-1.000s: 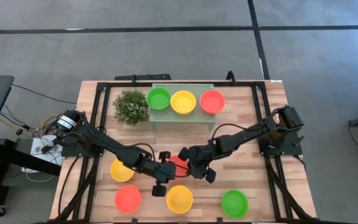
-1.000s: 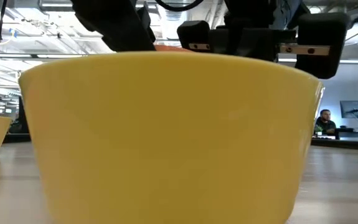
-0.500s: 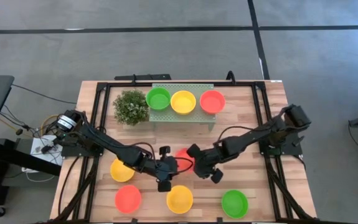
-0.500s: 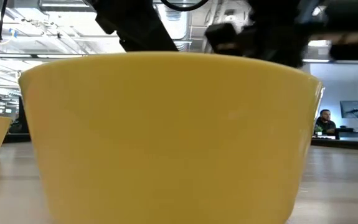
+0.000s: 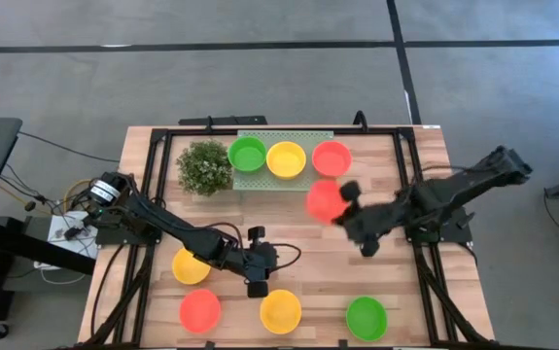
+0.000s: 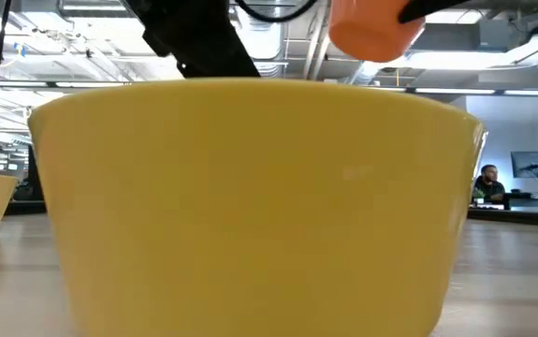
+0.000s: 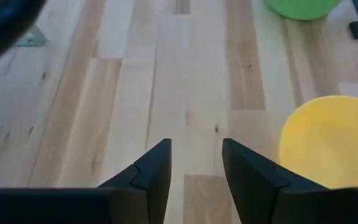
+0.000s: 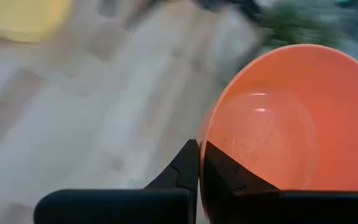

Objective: Pick & Place Mini bowls
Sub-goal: Stack the orange bowl on the orange bowl on the shelf

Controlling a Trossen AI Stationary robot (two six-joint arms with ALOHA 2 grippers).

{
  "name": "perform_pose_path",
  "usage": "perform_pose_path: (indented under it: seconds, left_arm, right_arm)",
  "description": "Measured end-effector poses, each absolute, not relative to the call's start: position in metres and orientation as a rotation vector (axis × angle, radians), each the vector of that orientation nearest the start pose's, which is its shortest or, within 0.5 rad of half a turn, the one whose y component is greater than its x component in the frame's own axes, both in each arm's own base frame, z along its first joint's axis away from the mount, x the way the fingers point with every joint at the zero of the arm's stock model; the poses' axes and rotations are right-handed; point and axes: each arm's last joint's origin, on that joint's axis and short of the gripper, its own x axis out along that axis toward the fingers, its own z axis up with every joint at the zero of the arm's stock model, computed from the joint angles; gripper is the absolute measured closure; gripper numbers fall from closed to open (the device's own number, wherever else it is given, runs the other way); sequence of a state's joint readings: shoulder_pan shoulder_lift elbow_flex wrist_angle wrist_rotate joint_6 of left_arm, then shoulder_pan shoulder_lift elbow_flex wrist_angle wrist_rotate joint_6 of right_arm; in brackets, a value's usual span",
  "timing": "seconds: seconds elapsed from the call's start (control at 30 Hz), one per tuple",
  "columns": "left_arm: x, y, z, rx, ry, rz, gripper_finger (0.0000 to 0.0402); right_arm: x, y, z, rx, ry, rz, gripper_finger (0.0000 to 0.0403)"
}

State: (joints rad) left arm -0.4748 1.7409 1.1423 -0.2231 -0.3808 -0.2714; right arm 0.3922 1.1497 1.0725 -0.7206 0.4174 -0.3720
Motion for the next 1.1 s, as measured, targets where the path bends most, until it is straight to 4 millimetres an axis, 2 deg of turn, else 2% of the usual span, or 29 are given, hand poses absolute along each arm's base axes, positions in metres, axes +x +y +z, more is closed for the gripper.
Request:
perform_pose_path:
  seconds: [0.13,0.23,0.33,0.53,0.77,1.1]
  left_arm:
    - [0.33,-0.159,0.206,0.08,0.745,0.006,0.0258]
    - [0.33,-0.158,0.207,0.08,0.743,0.012,0.0258]
    - [0.33,-0.158,0.207,0.079,0.741,0.011,0.0259]
    - [0.331,-0.158,0.207,0.077,0.736,0.01,0.0265]
    - [0.331,-0.158,0.207,0.074,0.729,0.009,0.0266]
    - [0.331,-0.159,0.208,0.07,0.722,0.008,0.027]
  right_arm:
    - [0.203,0.046,0.334,-0.706,0.703,-0.018,0.0397]
    - [0.201,0.023,0.34,-0.707,0.719,-0.11,0.0399]
    - [0.202,0.001,0.338,-0.684,0.776,-0.185,0.0401]
    - [0.212,-0.03,0.322,-0.601,0.908,-0.152,0.0399]
    - [0.22,-0.049,0.307,-0.577,1.047,-0.106,0.0399]
    - [0.233,-0.052,0.326,-0.522,1.081,-0.019,0.0399]
